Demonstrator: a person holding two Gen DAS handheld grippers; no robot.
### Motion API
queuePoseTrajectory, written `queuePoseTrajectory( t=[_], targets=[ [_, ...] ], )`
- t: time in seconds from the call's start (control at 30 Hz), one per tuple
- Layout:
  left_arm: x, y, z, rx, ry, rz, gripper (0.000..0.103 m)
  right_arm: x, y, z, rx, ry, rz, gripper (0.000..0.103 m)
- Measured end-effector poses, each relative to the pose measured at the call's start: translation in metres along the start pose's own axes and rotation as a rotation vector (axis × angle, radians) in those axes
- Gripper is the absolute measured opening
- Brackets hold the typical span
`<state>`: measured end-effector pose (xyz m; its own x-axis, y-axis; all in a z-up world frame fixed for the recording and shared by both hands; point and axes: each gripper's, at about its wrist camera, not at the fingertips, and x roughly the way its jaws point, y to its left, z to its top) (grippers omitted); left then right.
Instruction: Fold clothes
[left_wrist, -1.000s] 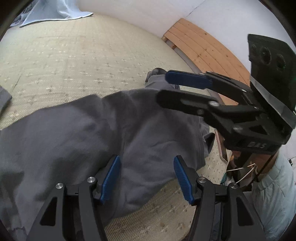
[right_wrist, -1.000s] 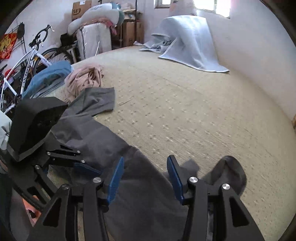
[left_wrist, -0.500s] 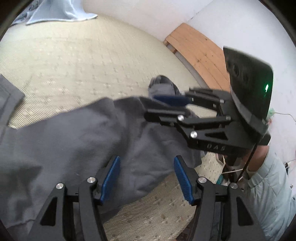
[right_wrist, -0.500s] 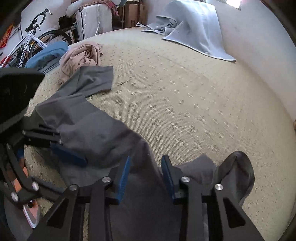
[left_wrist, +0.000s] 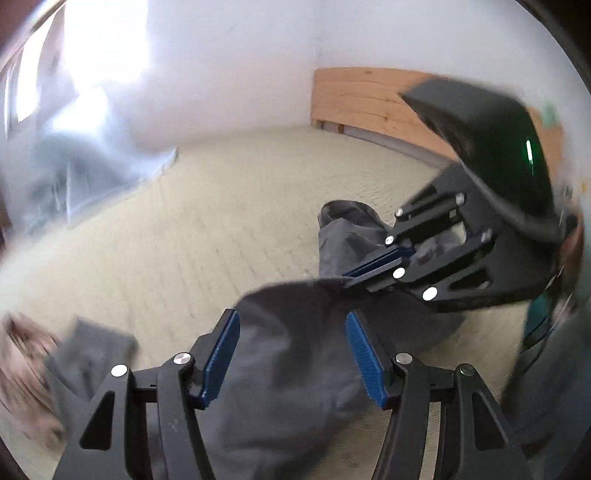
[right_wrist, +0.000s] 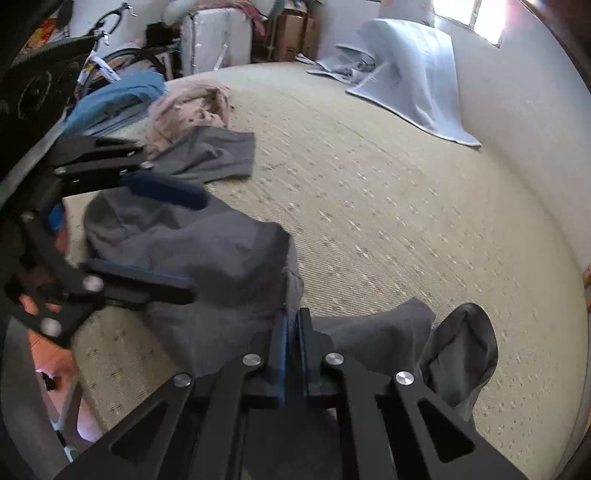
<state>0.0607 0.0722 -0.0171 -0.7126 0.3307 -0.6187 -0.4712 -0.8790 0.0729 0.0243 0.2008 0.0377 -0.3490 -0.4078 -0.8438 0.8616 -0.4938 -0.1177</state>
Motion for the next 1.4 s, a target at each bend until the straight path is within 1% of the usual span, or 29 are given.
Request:
queuePoseTrajectory(
  t=[0.03,0.13,0.23,0.33,0.43,0.53,0.57,0.6,0.67,0.7,0.83,0.87,0.9,1.0,1.13,1.27,1.33,1.37,1.4],
  targets=[
    [-0.001,-0.009,0.000,0.063,-0.022,0.036,0.064,-0.004,0.001,-0.001,-0.007,-0.009,0.009,0.004],
    [0.002,-0.041,-0.007,0.311,-0.080,0.179,0.064,-0.014,0.005,-0.005,-0.028,-0.027,0.030,0.004],
    [0.009,-0.062,-0.017,0.481,-0.095,0.253,0.064,-0.019,0.010,-0.010,-0.056,-0.023,0.037,0.004],
    [0.017,-0.076,-0.020,0.576,-0.105,0.278,0.064,-0.022,0.016,-0.012,-0.085,-0.016,0.046,0.004],
    [0.024,-0.082,-0.020,0.620,-0.103,0.296,0.064,-0.026,0.023,-0.014,-0.112,-0.010,0.056,0.004],
    [0.028,-0.086,-0.020,0.668,-0.106,0.323,0.056,-0.028,0.027,-0.016,-0.128,-0.006,0.061,0.004],
    [0.028,-0.088,-0.021,0.686,-0.108,0.327,0.050,-0.029,0.028,-0.017,-0.131,-0.005,0.062,0.004],
    [0.029,-0.089,-0.021,0.704,-0.111,0.332,0.047,-0.029,0.028,-0.017,-0.133,-0.004,0.064,0.004],
    [0.030,-0.092,-0.022,0.726,-0.115,0.336,0.046,-0.029,0.028,-0.018,-0.134,0.000,0.065,0.004],
    [0.032,-0.094,-0.022,0.736,-0.115,0.334,0.042,-0.029,0.029,-0.018,-0.136,0.000,0.066,0.004],
    [0.036,-0.099,-0.022,0.773,-0.118,0.328,0.040,-0.029,0.030,-0.019,-0.143,0.002,0.068,0.004],
    [0.035,-0.099,-0.022,0.774,-0.115,0.326,0.037,-0.029,0.030,-0.019,-0.144,0.003,0.069,0.004],
    [0.035,-0.100,-0.022,0.775,-0.112,0.324,0.031,-0.029,0.030,-0.018,-0.145,0.004,0.070,0.004],
    [0.035,-0.099,-0.020,0.770,-0.105,0.315,0.018,-0.029,0.031,-0.018,-0.147,0.004,0.074,0.004],
    [0.041,-0.099,-0.017,0.774,-0.105,0.323,0.007,-0.031,0.029,-0.018,-0.133,-0.018,0.080,0.004],
    [0.043,-0.094,-0.012,0.759,-0.110,0.347,0.005,-0.034,0.027,-0.017,-0.119,-0.039,0.086,0.007],
    [0.043,-0.087,-0.004,0.719,-0.122,0.363,0.005,-0.035,0.026,-0.016,-0.111,-0.050,0.089,0.007],
    [0.042,-0.083,-0.002,0.694,-0.125,0.369,0.005,-0.040,0.022,-0.017,-0.091,-0.072,0.092,0.009],
    [0.041,-0.077,0.003,0.655,-0.126,0.372,0.005,-0.045,0.015,-0.017,-0.059,-0.108,0.068,0.018]
  ],
)
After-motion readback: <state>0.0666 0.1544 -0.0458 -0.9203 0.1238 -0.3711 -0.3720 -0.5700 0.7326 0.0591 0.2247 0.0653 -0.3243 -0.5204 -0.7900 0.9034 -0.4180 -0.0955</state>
